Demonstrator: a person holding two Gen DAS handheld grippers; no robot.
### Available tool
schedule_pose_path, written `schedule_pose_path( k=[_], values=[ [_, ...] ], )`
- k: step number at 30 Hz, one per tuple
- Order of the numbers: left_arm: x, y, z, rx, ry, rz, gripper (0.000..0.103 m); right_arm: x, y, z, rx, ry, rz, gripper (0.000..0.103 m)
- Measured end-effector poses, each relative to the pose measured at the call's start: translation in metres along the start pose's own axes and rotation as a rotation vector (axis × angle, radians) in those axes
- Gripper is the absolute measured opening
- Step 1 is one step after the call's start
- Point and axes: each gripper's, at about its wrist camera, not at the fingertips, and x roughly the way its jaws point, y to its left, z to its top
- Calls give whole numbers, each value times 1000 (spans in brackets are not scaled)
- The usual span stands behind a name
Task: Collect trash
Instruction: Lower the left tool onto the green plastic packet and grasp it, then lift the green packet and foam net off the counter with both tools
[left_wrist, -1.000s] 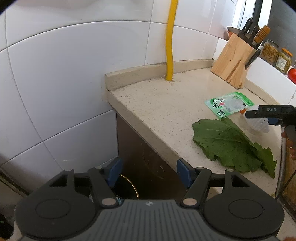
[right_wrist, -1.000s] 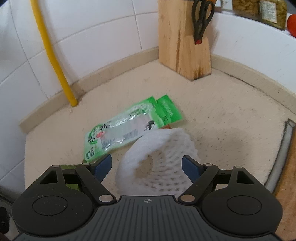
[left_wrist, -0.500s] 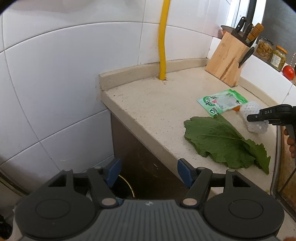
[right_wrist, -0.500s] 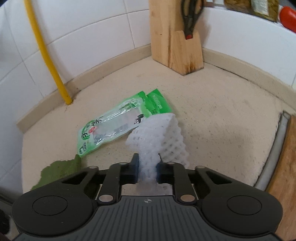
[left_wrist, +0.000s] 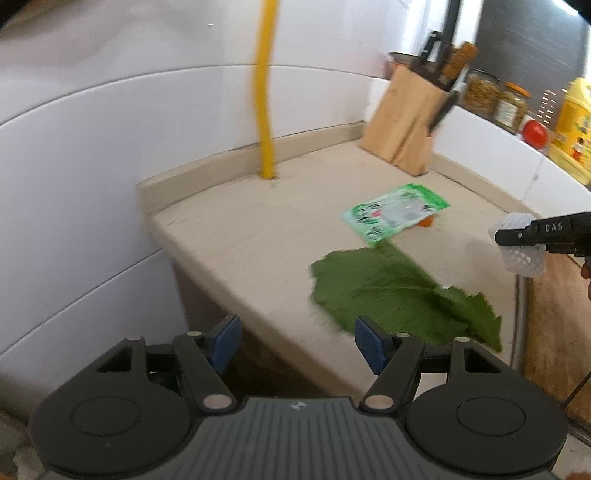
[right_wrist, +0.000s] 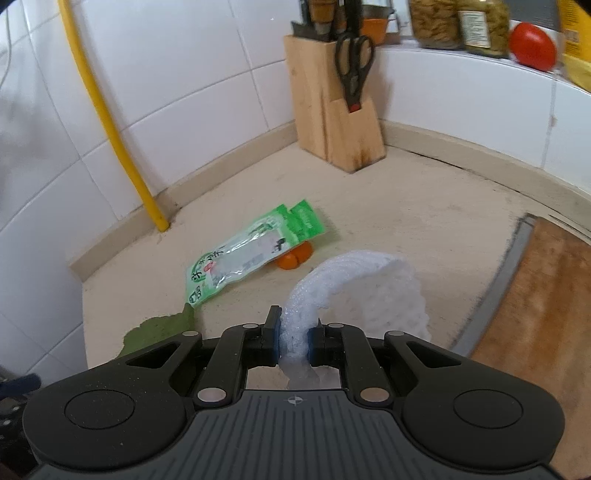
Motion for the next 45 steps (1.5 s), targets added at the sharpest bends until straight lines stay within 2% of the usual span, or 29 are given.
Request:
schedule_pose_path(
  k=[6, 10, 18, 22, 26, 32, 36, 39, 41, 45],
  values=[
    [18, -36, 30, 130, -24, -64, 63, -11, -19, -9, 45, -6, -31, 17],
    [34, -58, 51, 201, -38, -100, 63, -17, -28, -12, 67, -11, -22, 17],
    [97, -100, 94, 394, -45, -116, 69, -13, -38, -16, 103, 11, 11, 17],
    [136, -112, 111, 483, -7, -195, 75, -10, -40, -18, 105, 33, 35, 18],
    [170, -120, 121, 577, 59, -203, 75, -6, -45, -20, 121, 47, 66, 18],
    [202, -126, 138, 607, 115, -231, 75, 6, -57, -19, 171, 74, 102, 18],
    [220, -130, 131, 615, 189, -249, 75, 11, -62, -22, 193, 80, 104, 20],
    [218, -125, 128, 552, 204, -266, 64, 11, -64, -23, 205, 79, 104, 20],
    [211, -122, 126, 511, 209, -266, 52, 9, -65, -23, 208, 72, 102, 20],
    [183, -122, 113, 473, 196, -291, 46, 5, -63, -22, 207, 61, 107, 20]
  ],
)
